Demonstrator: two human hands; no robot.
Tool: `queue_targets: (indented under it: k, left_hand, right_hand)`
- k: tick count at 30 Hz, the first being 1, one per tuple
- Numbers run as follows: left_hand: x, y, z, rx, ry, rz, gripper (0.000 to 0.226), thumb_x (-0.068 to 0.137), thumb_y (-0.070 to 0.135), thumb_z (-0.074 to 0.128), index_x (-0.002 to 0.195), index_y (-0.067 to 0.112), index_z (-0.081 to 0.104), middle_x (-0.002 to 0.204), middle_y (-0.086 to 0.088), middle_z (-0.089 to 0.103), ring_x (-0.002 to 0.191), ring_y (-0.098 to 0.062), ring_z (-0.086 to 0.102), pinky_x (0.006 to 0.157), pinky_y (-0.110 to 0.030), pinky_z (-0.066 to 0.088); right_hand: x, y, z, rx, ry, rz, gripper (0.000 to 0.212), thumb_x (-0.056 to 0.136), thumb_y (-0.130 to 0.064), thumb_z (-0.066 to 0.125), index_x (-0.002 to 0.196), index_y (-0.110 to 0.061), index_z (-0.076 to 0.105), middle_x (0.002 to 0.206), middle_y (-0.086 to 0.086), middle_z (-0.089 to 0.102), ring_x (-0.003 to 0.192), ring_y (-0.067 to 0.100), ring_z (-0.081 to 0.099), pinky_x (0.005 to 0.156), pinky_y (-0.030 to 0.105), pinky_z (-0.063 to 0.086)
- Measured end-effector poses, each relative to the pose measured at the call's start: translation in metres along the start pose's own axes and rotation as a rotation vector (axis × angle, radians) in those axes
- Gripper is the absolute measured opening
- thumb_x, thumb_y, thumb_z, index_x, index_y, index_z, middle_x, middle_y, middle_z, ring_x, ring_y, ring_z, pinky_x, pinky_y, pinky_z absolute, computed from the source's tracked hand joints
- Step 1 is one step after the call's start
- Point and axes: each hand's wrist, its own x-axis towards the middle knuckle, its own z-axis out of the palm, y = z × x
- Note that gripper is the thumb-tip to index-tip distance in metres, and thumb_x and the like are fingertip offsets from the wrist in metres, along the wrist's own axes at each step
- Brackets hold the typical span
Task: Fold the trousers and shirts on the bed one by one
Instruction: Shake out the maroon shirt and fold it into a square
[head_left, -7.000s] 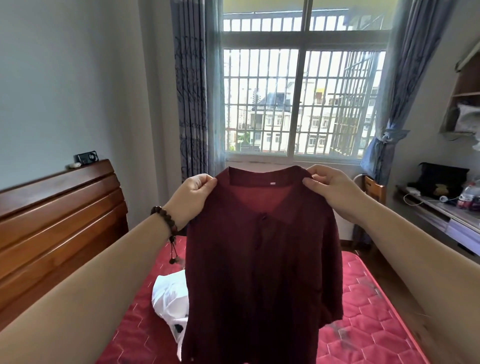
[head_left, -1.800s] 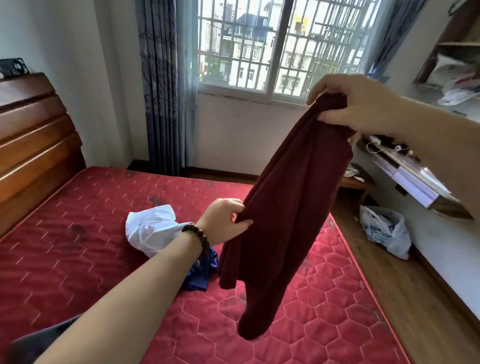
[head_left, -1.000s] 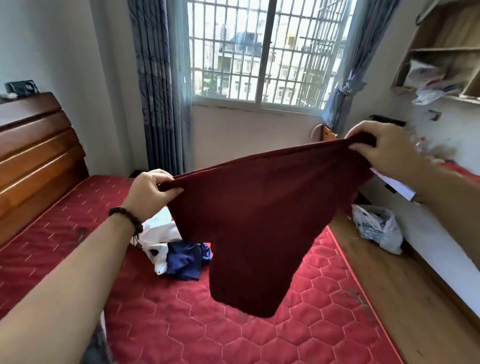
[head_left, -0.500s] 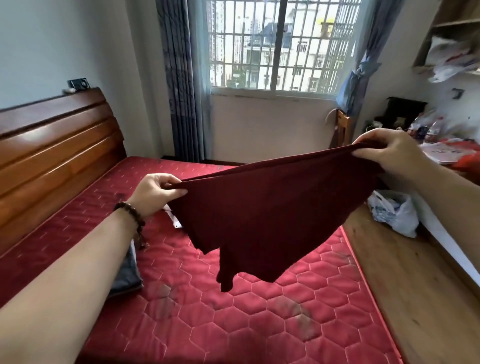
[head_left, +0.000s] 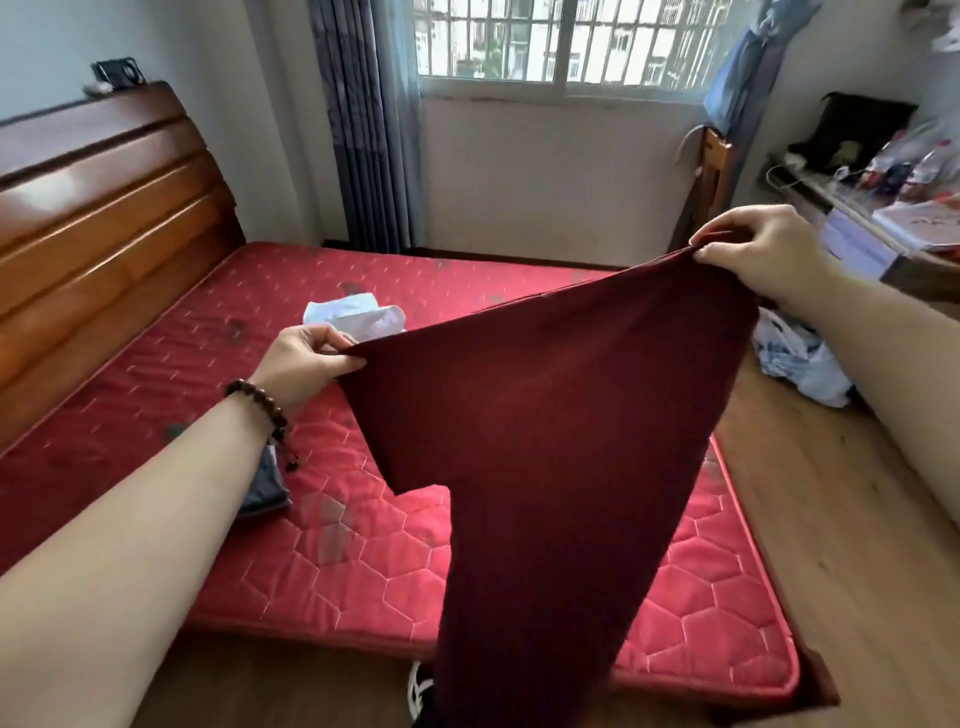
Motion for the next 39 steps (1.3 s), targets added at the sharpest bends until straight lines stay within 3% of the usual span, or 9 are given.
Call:
queue_targets:
  k: [6, 10, 17, 21, 25, 27, 29, 34, 39]
  left_hand:
    - [0.069, -0.102, 0.043, 0.037, -0.027, -0.153, 0.026, 0.071, -0.013, 0.073, 0.064, 0.011, 0.065, 0.083, 0.001, 0.069, 0.061, 0.004, 0.062, 0.059, -0.008, 0.049]
    - [0.130, -0.189, 0.078, 0.098, -0.079, -0.246, 0.015, 0.074, -0.004, 0.075, 0.088, 0.002, 0.072, 0.088, -0.006, 0.069, 0.067, 0.003, 0.058, 0.068, -0.006, 0.045]
    - [0.216, -0.311, 0.131, 0.193, -0.074, -0.394, 0.017, 0.075, -0.012, 0.070, 0.073, 0.004, 0.063, 0.109, -0.016, 0.067, 0.067, -0.002, 0.058, 0.060, -0.005, 0.045]
    - [0.250, -0.361, 0.152, 0.235, -0.124, -0.466, 0.027, 0.076, -0.015, 0.065, 0.101, -0.006, 0.069, 0.131, -0.016, 0.056, 0.102, -0.020, 0.062, 0.091, -0.023, 0.048]
    - [0.276, -0.402, 0.164, 0.263, -0.121, -0.503, 0.017, 0.077, -0.014, 0.062, 0.081, 0.000, 0.071, 0.110, -0.013, 0.068, 0.095, -0.018, 0.064, 0.091, -0.028, 0.048]
    - [0.290, -0.419, 0.169, 0.270, -0.132, -0.517, 0.021, 0.078, -0.012, 0.061, 0.072, 0.007, 0.067, 0.083, -0.012, 0.071, 0.075, -0.019, 0.065, 0.080, -0.030, 0.052]
    - [0.305, -0.436, 0.173, 0.298, -0.093, -0.520, 0.024, 0.078, -0.009, 0.061, 0.069, 0.012, 0.066, 0.066, -0.005, 0.066, 0.061, -0.014, 0.059, 0.067, -0.024, 0.051]
    - [0.345, -0.481, 0.191, 0.418, 0.106, -0.508, 0.018, 0.076, 0.003, 0.059, 0.072, 0.020, 0.066, 0.068, -0.005, 0.066, 0.063, -0.018, 0.057, 0.065, -0.028, 0.047]
    - [0.353, -0.530, 0.212, 0.629, 0.034, -0.607, 0.010, 0.079, 0.030, 0.065, 0.086, 0.025, 0.060, 0.086, 0.000, 0.062, 0.085, -0.025, 0.057, 0.074, -0.027, 0.038]
  right_hand:
    - [0.061, 0.097, 0.093, -0.124, -0.131, 0.151, 0.018, 0.079, -0.020, 0.077, 0.093, -0.014, 0.069, 0.081, 0.005, 0.061, 0.063, 0.012, 0.052, 0.041, 0.010, 0.040]
    - [0.104, 0.179, 0.181, -0.211, -0.202, 0.263, 0.017, 0.079, -0.016, 0.077, 0.092, -0.012, 0.067, 0.084, 0.008, 0.059, 0.065, 0.018, 0.052, 0.035, 0.013, 0.040]
    - [0.150, 0.300, 0.307, -0.277, -0.249, 0.407, 0.018, 0.077, -0.009, 0.074, 0.094, -0.013, 0.069, 0.087, 0.004, 0.063, 0.078, 0.020, 0.058, 0.062, 0.028, 0.049]
    - [0.176, 0.350, 0.357, -0.287, -0.304, 0.424, 0.015, 0.077, -0.010, 0.074, 0.090, -0.017, 0.072, 0.082, 0.001, 0.063, 0.078, 0.019, 0.060, 0.077, 0.044, 0.055]
    - [0.205, 0.390, 0.407, -0.329, -0.369, 0.377, 0.013, 0.077, -0.010, 0.070, 0.086, -0.020, 0.070, 0.076, -0.004, 0.061, 0.074, 0.017, 0.058, 0.066, 0.028, 0.053]
    - [0.221, 0.406, 0.432, -0.329, -0.409, 0.366, 0.014, 0.077, -0.009, 0.068, 0.085, -0.020, 0.069, 0.075, -0.004, 0.060, 0.072, 0.017, 0.057, 0.053, 0.015, 0.046]
    - [0.237, 0.422, 0.455, -0.341, -0.431, 0.334, 0.014, 0.076, -0.009, 0.067, 0.084, -0.020, 0.068, 0.078, -0.002, 0.062, 0.072, 0.015, 0.056, 0.050, 0.017, 0.042]
    - [0.273, 0.456, 0.511, -0.363, -0.383, 0.291, 0.019, 0.074, -0.010, 0.065, 0.091, -0.018, 0.069, 0.092, 0.004, 0.067, 0.085, 0.019, 0.060, 0.074, 0.025, 0.043]
    - [0.262, 0.495, 0.564, -0.692, -0.727, 0.238, 0.072, 0.077, -0.039, 0.075, 0.140, -0.024, 0.043, 0.142, 0.009, 0.040, 0.131, 0.031, 0.038, 0.109, 0.045, 0.032]
